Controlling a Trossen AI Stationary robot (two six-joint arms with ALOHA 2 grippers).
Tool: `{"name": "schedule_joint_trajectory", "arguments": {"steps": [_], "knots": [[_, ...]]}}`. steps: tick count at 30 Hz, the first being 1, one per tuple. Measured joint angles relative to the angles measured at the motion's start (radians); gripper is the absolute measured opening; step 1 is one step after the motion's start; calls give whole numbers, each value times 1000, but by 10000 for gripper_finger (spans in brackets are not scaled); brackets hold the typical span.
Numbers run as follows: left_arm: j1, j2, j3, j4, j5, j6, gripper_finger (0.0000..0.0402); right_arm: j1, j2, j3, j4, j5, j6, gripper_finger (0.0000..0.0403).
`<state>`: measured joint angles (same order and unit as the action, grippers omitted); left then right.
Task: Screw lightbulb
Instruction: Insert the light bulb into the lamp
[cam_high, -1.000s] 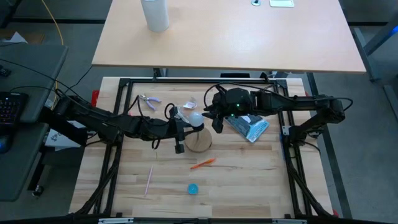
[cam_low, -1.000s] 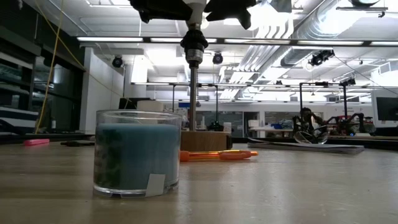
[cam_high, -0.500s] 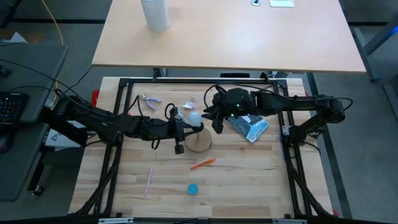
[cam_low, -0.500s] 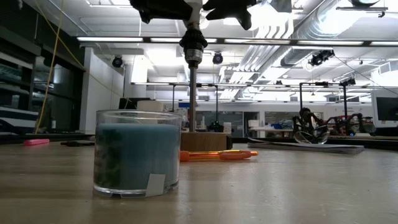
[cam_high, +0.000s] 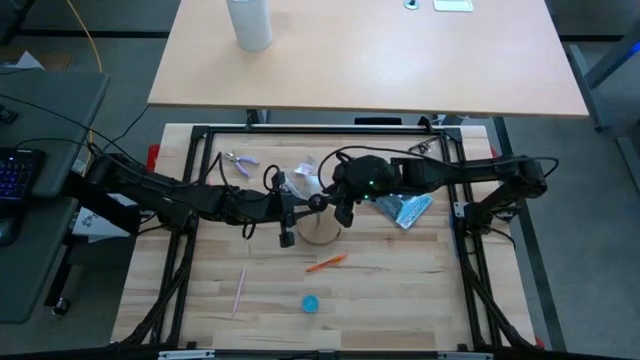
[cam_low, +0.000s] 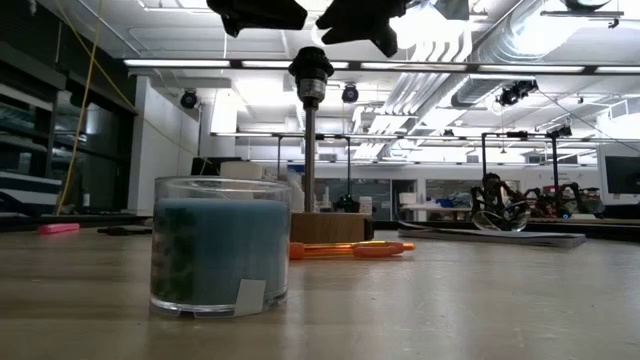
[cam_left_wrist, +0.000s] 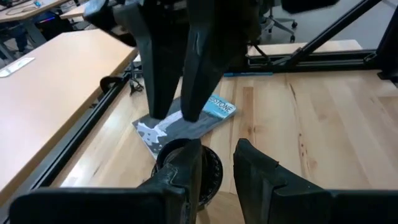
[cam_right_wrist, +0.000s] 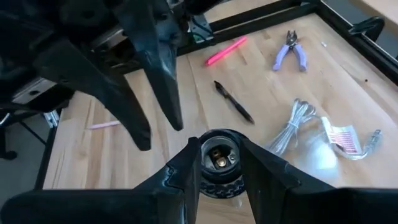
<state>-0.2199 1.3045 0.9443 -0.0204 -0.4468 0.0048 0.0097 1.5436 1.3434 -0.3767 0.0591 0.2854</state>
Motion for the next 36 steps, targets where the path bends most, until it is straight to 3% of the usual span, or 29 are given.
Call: {"name": "schedule_joint_trajectory", "arguments": {"steps": [5, 9, 12, 17, 23, 29, 36], "knots": [[-3, -78, 0, -111, -40, -8, 78, -26, -39, 0, -17, 46, -22, 103], [14, -162, 0, -224, -127, -90, 78, -67, -73, 0, -17, 60, -28, 104], [53, -206, 0, -296, -127, -155, 81, -92, -82, 0, -20, 60, -5, 104], [171, -198, 0, -317, -37, -149, 113, -116, -86, 0, -26, 53, 57, 104], [393, -119, 0, -311, 169, -108, 173, -121, -86, 0, -67, 54, 106, 110], [635, 59, 20, -264, 485, 67, 215, -120, -72, 0, -94, 57, 185, 148], [742, 295, 117, -295, 577, 396, 219, -98, -72, 0, -98, 63, 201, 171]]}}
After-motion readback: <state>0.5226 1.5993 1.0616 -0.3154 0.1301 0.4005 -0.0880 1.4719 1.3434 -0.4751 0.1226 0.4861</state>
